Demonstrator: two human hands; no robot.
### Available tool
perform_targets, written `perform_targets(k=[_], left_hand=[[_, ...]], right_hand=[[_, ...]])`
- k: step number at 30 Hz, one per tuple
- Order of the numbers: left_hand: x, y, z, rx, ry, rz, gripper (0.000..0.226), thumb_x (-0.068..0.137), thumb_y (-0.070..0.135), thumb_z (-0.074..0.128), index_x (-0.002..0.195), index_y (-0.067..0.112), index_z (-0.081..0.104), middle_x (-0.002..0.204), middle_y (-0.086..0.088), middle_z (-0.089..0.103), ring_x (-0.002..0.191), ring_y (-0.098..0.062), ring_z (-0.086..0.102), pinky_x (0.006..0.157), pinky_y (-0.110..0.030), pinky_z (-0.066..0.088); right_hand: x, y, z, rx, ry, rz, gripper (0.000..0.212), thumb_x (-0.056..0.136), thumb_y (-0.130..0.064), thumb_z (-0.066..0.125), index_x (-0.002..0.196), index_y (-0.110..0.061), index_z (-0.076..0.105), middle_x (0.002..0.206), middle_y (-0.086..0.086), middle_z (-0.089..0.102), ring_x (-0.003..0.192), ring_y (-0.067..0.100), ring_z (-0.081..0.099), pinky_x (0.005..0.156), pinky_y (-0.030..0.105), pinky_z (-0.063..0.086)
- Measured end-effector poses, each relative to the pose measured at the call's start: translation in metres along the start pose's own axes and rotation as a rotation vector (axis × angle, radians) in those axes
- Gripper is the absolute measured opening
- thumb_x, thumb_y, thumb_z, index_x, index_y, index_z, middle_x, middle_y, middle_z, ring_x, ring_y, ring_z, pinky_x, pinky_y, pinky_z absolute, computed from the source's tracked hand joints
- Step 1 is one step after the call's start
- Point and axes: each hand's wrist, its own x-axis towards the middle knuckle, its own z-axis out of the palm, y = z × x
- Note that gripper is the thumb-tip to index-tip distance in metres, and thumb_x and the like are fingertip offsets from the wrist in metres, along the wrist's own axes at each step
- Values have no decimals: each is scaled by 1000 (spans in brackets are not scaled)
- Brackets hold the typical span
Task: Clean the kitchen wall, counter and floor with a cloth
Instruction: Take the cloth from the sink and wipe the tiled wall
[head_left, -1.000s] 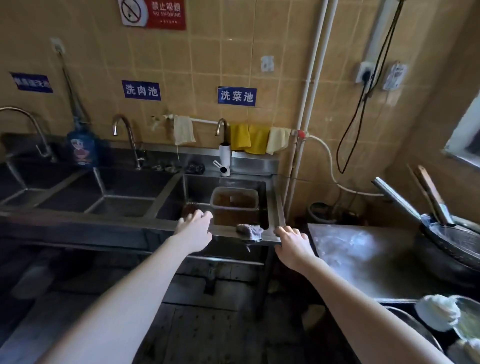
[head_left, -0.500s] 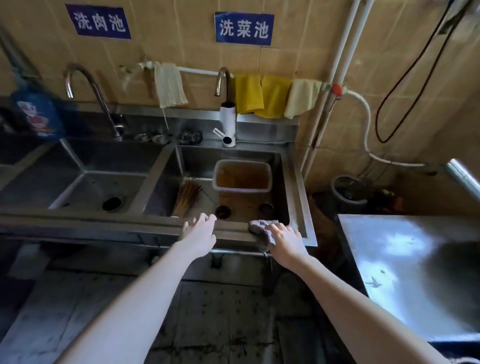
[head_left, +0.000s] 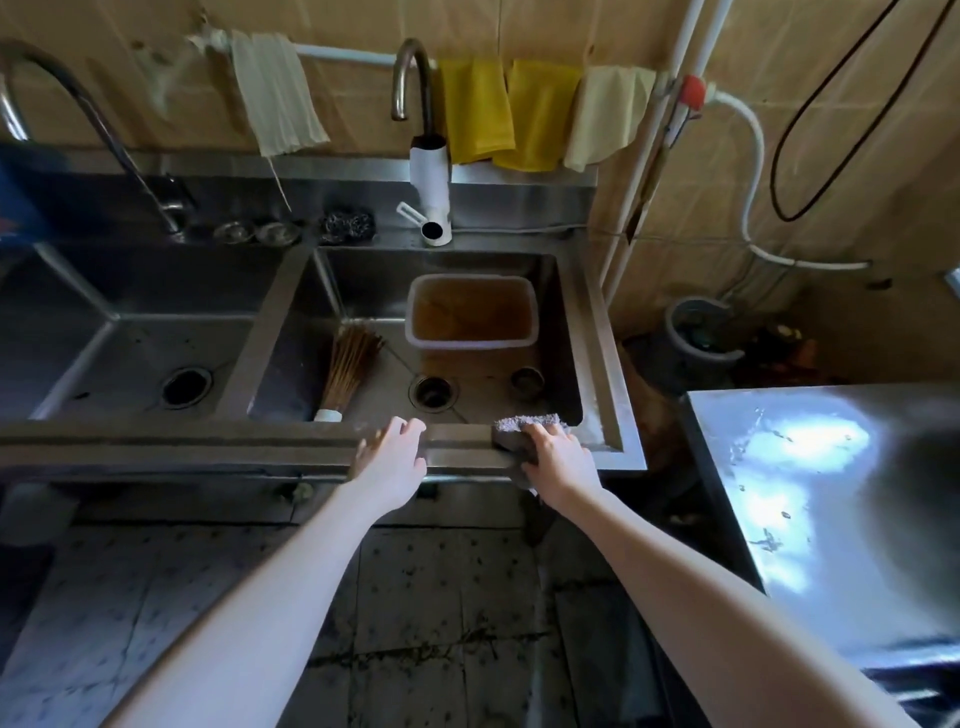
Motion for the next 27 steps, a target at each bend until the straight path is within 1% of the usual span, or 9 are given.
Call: perform_targets(k=[6,11,14,17,18,20,22,25,27], left_hand=[[-6,9,-1,-22,14,9,41,95,22,51,134,18,41,137,-6,44,116,-25,51,100,-40,42],[-18,39,-13,16,40,49,42,95,24,50,135,18,40,138,-6,44,117,-24,51,100,-40,41],[-29,68,-17,34,31,84,45,95,25,50,138,19,37,143,-6,40,123,-25,48,105,-42,38],[-43,103,-19,47,42,164,44,95,25,49,137,20,37,143,-6,39,124,-25,47,105,-42,36],[-49,115,-19,51,50,192,44,95,25,49,137,20,37,143,-6,40,123,-26,47,105,-43,37],[-62,142,-20,68,71,246,43,96,25,48,137,20,36,141,-6,40,122,-26,47,105,-43,36],[-78,171,-21,96,89,301,42,96,24,46,137,20,36,139,-6,41,119,-26,47,103,-43,35],[-103,213,-19,129,114,372,42,95,25,45,136,20,36,138,-6,41,119,-28,46,100,-43,36],[-122,240,-16,141,119,420,41,95,25,44,135,20,36,137,-6,41,121,-29,45,101,-44,37]], right_hand=[[-11,6,-3,98,120,-55,44,89,-5,52,131,-17,52,121,9,58,108,28,56,91,36,50],[-44,23,-19,135,188,-49,36,91,-5,53,125,-15,60,118,7,61,101,24,62,88,31,51],[-74,43,-35,155,238,-35,32,91,-7,54,121,-15,62,112,6,62,98,23,62,86,30,53],[-108,67,-53,138,285,-2,34,87,-8,60,120,-17,63,109,5,63,95,24,62,85,36,54],[-121,76,-59,137,309,11,33,87,-8,60,119,-18,63,107,4,62,94,24,62,83,36,54],[-147,95,-72,128,359,46,29,91,-7,52,115,-19,64,105,4,62,93,24,60,81,33,52],[-177,115,-85,112,399,84,30,90,-5,46,110,-16,65,105,6,61,97,28,58,80,33,46],[-224,145,-103,96,467,124,31,88,-4,46,110,-14,65,107,7,62,99,30,57,84,35,45],[-257,163,-115,88,504,164,30,88,-6,47,110,-14,66,108,6,62,99,28,58,83,33,44]])
